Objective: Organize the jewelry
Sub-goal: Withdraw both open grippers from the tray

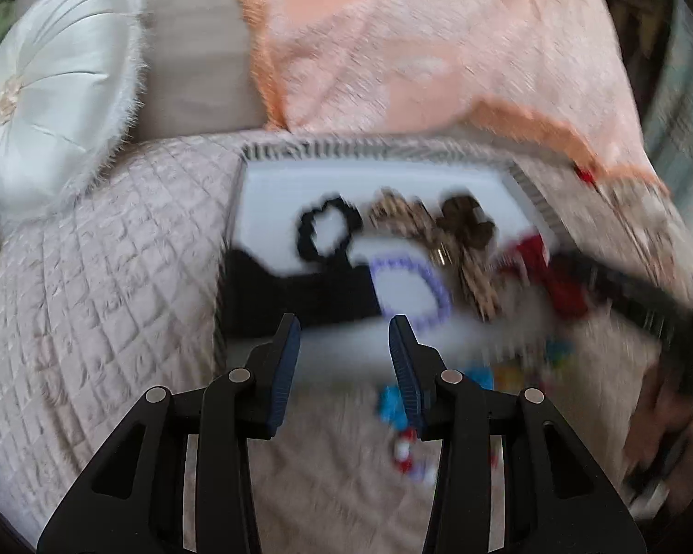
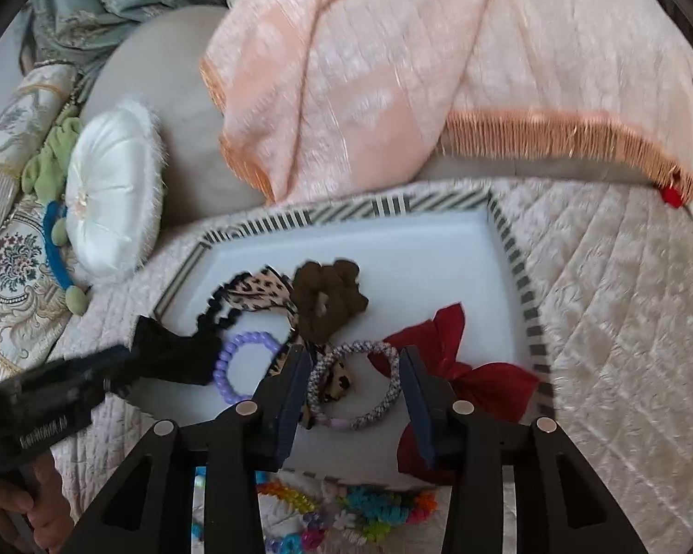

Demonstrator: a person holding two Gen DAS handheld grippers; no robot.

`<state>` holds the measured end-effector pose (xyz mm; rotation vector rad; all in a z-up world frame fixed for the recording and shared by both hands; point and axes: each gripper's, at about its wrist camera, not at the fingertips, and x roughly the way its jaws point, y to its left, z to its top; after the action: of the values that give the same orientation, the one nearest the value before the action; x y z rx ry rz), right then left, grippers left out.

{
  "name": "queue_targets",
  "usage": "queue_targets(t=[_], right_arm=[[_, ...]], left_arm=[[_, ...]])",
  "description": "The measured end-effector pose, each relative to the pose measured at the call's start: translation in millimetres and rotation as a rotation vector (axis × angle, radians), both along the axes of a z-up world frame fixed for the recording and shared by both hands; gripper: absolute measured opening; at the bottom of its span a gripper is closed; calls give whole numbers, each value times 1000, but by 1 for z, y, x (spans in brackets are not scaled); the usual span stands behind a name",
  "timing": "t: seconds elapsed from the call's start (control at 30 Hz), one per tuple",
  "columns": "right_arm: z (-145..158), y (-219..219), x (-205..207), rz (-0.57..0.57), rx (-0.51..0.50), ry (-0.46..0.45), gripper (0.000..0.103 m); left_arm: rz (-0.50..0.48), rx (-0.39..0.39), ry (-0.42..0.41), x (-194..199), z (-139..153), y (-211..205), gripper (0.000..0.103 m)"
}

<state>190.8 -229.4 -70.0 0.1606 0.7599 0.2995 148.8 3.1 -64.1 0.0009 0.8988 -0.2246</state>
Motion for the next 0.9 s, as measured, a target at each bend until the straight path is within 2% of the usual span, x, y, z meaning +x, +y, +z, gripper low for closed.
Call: queue_targets(t=[0.1, 0.2, 0.3, 0.4, 0.5, 0.6, 0.77, 0.9], right_arm=[[12, -9, -18, -12, -2, -33, 39], [17, -25, -43, -46, -27, -37, 39], [8, -41, -66, -60, -25, 13, 39], [-5, -49, -79, -69, -56, 83, 39], [-10, -50, -88, -69, -86, 106, 39], [-5, -46, -96, -55, -80, 89, 39], [0, -31, -108, -33, -71, 63, 39], [0, -25, -118, -27, -162, 28, 39]], left_arm=[[-107, 68, 35, -18, -17, -5, 40], [-130, 54, 87, -21, -32, -9, 39], [-115, 69, 91, -25, -38, -19, 39], [-73, 125, 35, -39, -25, -27, 39], [43, 199, -54, -60, -3, -28, 40], [117, 184, -106, -85, 16, -22, 45], [201, 205, -190, -122, 43, -14, 46], [286, 238, -280, -150, 73, -4, 46]])
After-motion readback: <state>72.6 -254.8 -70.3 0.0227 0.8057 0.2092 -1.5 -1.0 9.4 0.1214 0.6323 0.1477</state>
